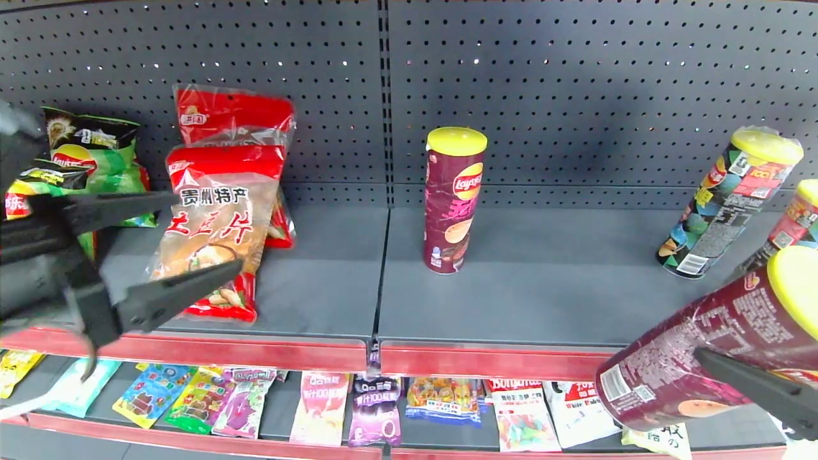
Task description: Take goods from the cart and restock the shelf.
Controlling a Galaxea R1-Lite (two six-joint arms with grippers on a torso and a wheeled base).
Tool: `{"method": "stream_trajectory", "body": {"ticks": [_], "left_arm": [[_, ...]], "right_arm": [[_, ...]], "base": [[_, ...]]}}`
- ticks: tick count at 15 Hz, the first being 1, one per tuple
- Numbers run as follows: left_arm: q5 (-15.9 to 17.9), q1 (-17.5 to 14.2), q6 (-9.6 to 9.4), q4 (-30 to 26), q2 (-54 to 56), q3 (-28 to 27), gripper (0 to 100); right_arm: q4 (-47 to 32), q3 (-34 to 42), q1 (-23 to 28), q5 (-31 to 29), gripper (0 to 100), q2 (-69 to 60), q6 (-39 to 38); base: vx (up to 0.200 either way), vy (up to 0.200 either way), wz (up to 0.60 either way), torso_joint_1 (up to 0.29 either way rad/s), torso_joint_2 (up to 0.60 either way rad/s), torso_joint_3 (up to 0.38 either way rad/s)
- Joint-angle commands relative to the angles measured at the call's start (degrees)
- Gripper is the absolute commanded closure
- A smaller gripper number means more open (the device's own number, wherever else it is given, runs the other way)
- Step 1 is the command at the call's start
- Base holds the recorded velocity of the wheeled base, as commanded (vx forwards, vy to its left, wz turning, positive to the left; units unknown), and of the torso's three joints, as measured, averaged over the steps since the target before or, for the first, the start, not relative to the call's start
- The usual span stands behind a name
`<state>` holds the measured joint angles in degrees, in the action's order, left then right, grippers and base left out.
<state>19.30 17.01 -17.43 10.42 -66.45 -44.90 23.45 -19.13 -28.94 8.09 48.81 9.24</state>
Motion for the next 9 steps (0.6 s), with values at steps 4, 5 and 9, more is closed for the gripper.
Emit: {"method": "stream_trajectory", "body": {"ticks": [4,5,9], "left_arm": [[4.8,10.9,4.25,4.0,-30.5,-22.8,0],[5.0,11.4,4.16,4.0,-31.6,-23.7,0],[4.8,13.4,4.42,4.1,-36.2,-28.2,0]], "right_arm": [[0.0,0.0,0.2,0.0,100,0.7,-0.7],[0.0,0.1,0.2,0.0,100,0.8,-1.2],[0.0,0.0,0.4,-0.1,100,1.5,-1.6]], "base": [[0.0,0.0,0.0,0.0,0.0,0.0],[0.0,0.0,0.0,0.0,0.0,0.0],[0.0,0.0,0.0,0.0,0.0,0.0]]}}
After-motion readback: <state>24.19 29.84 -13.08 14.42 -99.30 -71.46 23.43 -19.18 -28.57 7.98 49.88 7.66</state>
